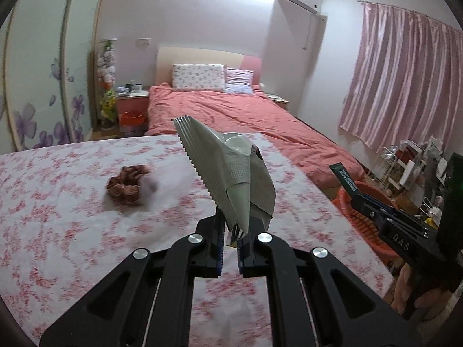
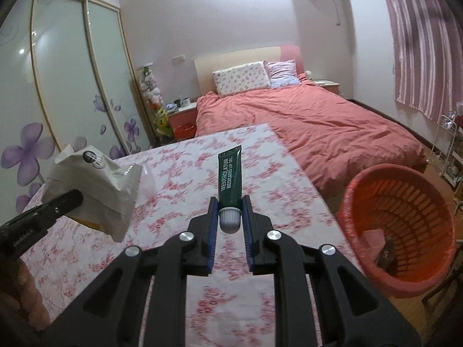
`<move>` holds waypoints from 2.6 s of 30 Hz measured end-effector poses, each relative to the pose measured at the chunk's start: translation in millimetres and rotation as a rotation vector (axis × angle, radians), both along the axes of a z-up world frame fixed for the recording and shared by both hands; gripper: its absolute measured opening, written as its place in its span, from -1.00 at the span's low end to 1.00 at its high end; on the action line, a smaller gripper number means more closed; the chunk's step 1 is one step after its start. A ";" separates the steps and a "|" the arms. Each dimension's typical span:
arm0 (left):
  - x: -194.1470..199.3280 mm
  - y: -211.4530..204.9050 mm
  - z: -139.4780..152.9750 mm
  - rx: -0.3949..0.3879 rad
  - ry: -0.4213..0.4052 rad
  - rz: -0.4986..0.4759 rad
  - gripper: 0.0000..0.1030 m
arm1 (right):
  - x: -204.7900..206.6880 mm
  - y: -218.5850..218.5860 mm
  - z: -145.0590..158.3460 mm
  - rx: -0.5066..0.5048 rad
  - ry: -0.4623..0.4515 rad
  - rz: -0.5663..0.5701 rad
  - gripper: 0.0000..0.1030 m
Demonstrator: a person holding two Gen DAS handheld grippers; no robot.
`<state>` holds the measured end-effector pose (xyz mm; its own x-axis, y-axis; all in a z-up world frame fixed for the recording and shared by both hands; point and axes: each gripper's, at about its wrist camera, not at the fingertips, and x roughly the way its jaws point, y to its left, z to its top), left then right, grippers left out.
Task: Collect trash
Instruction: 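Carry plastic bag and green tube over the basket and open both grippers, then move both open grippers back over the bed toward the scrunchie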
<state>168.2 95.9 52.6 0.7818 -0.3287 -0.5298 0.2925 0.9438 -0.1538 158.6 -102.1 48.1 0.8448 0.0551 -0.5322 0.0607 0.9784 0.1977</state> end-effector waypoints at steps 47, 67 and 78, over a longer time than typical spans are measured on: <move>15.5 -296.4 -27.3 0.028 0.112 -0.497 -0.87 | -58.3 -242.5 -32.7 0.103 -0.053 -0.441 -0.67; 27.3 -308.0 -60.7 0.107 0.230 -0.464 -0.37 | -50.1 -267.3 -58.9 0.208 -0.002 -0.476 -0.39; 27.9 -275.1 -50.9 0.102 0.212 -0.394 -0.26 | -52.9 -245.5 -45.7 0.163 -0.012 -0.462 -0.13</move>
